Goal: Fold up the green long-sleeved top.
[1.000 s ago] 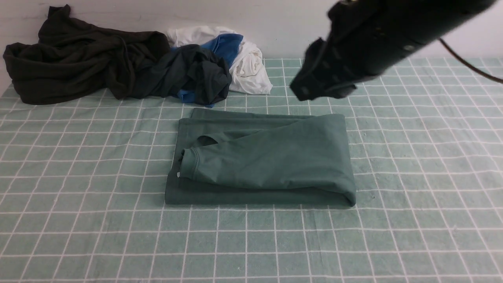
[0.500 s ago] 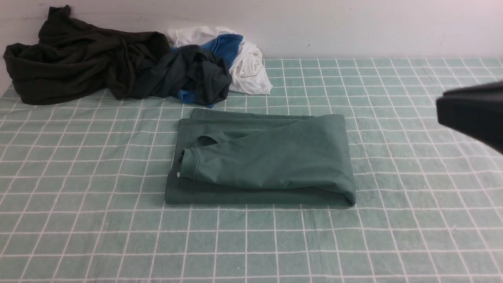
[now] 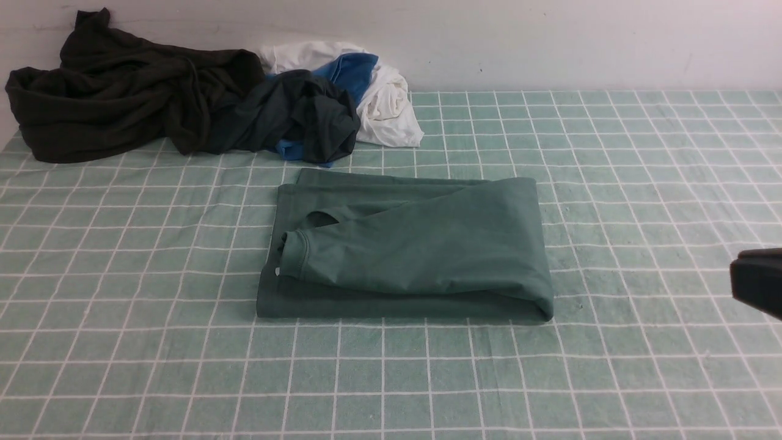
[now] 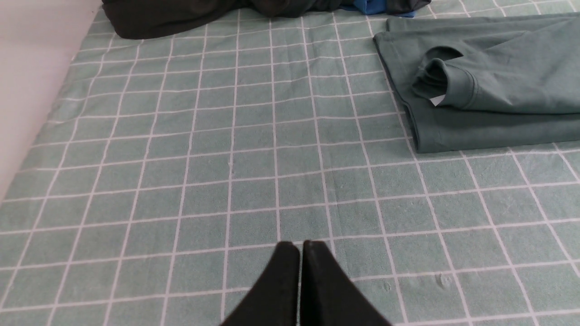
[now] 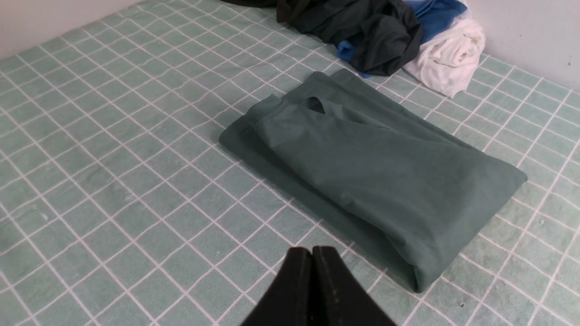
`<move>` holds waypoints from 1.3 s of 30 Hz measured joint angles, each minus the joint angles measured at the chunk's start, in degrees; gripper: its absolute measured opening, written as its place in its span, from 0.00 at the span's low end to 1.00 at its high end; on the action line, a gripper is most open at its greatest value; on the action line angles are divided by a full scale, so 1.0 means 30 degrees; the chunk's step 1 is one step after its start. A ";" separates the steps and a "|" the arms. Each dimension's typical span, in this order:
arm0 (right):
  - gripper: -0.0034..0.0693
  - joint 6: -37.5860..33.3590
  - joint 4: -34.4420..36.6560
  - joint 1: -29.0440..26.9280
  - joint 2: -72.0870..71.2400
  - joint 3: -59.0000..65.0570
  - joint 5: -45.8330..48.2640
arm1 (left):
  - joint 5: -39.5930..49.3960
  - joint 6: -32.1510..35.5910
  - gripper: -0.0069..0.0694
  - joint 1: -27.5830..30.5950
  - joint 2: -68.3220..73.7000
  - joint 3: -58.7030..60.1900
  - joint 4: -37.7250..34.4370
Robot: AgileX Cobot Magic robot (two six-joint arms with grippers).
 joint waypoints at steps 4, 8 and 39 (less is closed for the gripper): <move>0.03 0.0261 -0.0249 0.0000 0.0000 0.0000 0.0016 | 0.0000 0.0000 0.09 0.0000 0.0000 0.0000 0.0000; 0.03 0.0983 -0.0633 0.0000 -0.0008 0.0230 -0.0315 | 0.0000 0.0000 0.09 0.0000 0.0000 0.0000 0.0000; 0.03 0.3911 -0.3580 -1.1847 -1.2765 1.7384 -1.0144 | 0.0000 -0.0017 0.09 0.0000 -0.0014 0.0000 -0.0016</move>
